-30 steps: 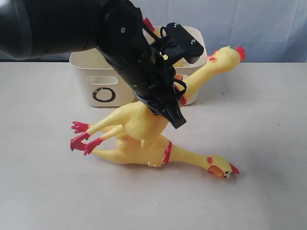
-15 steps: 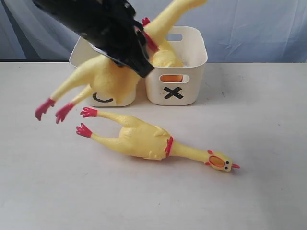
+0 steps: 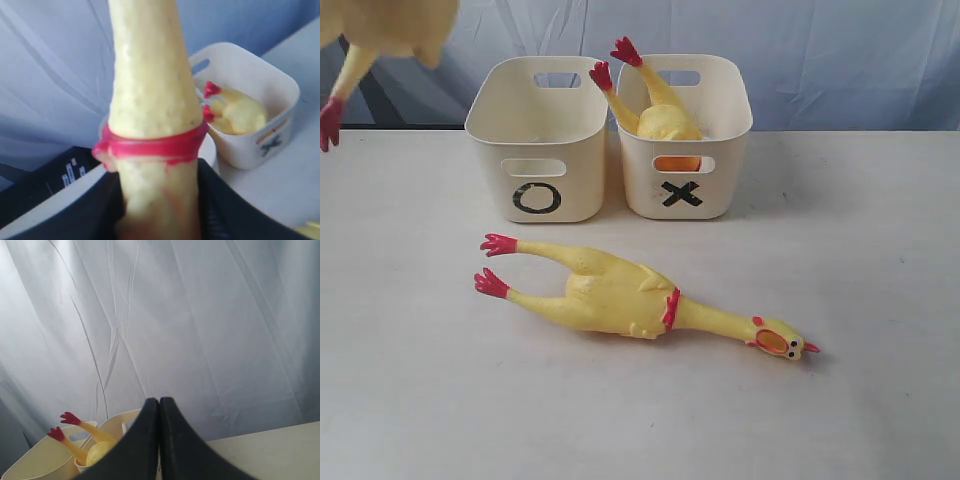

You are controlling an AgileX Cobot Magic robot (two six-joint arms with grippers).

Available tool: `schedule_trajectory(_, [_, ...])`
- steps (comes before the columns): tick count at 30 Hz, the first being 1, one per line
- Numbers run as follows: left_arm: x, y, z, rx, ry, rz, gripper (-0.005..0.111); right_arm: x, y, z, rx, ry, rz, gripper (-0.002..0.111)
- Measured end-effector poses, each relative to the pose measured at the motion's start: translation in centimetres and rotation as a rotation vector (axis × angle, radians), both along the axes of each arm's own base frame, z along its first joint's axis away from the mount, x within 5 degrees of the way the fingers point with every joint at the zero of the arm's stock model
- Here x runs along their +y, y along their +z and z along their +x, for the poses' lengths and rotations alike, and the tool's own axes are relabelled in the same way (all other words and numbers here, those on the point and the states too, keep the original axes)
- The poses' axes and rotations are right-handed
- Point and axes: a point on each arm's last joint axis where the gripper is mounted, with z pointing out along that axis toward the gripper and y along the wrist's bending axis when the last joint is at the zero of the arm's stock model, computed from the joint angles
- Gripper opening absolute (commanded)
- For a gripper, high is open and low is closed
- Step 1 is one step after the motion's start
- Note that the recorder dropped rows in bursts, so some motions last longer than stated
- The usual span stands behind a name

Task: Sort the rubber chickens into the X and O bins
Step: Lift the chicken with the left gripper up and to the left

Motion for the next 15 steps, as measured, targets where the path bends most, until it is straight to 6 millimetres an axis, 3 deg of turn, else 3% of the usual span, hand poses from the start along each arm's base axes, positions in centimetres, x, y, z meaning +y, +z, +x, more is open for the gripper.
schedule_trajectory(9, [4.6, 2.3, 2.4, -0.247, 0.167, -0.084, 0.000, 0.0, 0.0, 0.0, 0.000, 0.000, 0.000, -0.001])
schedule_trajectory(15, [6.4, 1.7, 5.5, -0.339, 0.222, -0.136, 0.000, 0.0, 0.0, 0.0, 0.000, 0.000, 0.000, -0.001])
